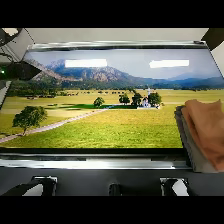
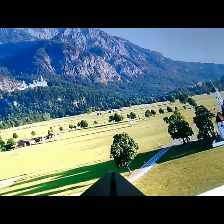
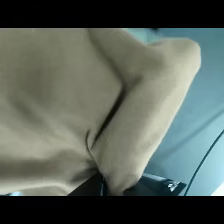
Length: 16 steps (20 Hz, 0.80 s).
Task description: Fold the shirts.
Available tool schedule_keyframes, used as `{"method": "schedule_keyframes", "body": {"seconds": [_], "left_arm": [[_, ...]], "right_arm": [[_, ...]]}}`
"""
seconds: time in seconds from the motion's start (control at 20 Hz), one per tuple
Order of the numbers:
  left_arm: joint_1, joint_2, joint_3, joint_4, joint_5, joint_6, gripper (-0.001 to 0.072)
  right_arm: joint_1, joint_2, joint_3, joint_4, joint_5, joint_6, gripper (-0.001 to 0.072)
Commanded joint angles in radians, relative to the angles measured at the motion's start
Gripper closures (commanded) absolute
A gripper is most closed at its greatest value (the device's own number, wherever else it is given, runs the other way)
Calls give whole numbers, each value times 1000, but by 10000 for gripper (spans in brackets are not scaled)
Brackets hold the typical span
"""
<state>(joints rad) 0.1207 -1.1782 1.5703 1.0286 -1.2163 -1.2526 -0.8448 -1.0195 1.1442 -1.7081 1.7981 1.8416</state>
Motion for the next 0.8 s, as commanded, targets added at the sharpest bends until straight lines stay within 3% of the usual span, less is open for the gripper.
{"method": "schedule_keyframes", "body": {"seconds": [0.0, 0.15, 0.2, 0.25, 0.3, 0.45, 0.55, 0.65, 0.75], "left_arm": [[0, 2, 0, 0, -8, 1, 682], [0, 2, 0, 0, -29, 0, 682], [0, 2, 0, 0, -29, 0, 681], [0, 2, 0, 0, -29, 0, 682], [0, 2, 0, 0, -28, 0, 681], [0, 2, 32, -45, -22, -3, 682], [-20, 1, 113, -29, 25, -5, 684], [-76, -7, 196, 172, 138, -110, 684], [-155, -40, 230, 540, 161, -256, 684]], "right_arm": [[0, 32, -172, -40, -59, 17, 659], [0, 32, -183, -74, -86, 22, 649], [0, 32, -183, -89, -109, 22, 451], [0, 32, -180, -80, -149, 19, 126], [0, 32, -160, -72, -164, -38, 20], [1, 32, 10, -80, -284, -185, 17], [22, 32, 198, 0, -462, -205, 19], [125, 32, 346, 140, -668, -204, 21], [322, 31, 395, 261, -809, -196, 23]]}}
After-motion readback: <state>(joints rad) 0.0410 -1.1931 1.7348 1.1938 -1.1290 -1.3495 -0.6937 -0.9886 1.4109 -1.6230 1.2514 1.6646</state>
